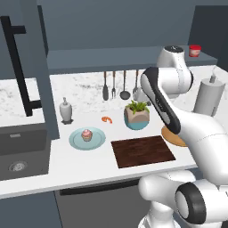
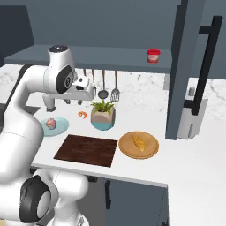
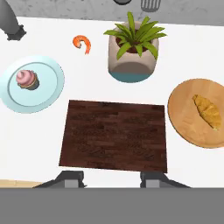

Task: From the different types of pastries on the counter, select a croissant and place it on the cutting board. Then retrieve a jar of jam from the cabinet and place it alongside the croissant on the cutting board.

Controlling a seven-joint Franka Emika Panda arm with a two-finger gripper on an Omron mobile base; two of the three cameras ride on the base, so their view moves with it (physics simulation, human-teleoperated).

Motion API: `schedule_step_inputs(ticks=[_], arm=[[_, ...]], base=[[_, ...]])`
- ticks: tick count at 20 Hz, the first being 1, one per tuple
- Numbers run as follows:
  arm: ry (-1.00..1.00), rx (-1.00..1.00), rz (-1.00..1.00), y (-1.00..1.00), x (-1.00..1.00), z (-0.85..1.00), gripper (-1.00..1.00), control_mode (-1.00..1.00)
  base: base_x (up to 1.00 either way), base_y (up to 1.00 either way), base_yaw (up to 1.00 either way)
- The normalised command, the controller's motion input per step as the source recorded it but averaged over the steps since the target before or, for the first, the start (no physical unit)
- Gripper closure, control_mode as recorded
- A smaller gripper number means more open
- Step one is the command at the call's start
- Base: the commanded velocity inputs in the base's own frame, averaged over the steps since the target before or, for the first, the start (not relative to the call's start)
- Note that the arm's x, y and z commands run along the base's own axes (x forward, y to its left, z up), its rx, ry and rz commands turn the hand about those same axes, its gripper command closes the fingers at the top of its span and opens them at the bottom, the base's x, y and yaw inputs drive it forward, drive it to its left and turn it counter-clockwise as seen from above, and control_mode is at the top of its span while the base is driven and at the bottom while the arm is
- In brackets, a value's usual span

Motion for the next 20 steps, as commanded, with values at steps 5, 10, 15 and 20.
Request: schedule_step_inputs(ticks=[5,10,15,20], arm=[[-0.05,0.00,0.00,-0.04,-0.21,-0.04,-1.00,-1.00],[-0.02,0.00,-0.01,-0.60,0.13,-0.52,-1.00,-1.00],[0.14,0.00,-0.04,-1.00,0.41,-0.44,-1.00,-1.00],[0.18,0.00,-0.03,-0.93,0.41,-0.41,-1.00,-1.00]], base=[[0.00,0.00,0.00],[0.00,0.00,0.00],[0.00,0.00,0.00],[0.00,0.00,0.00]])
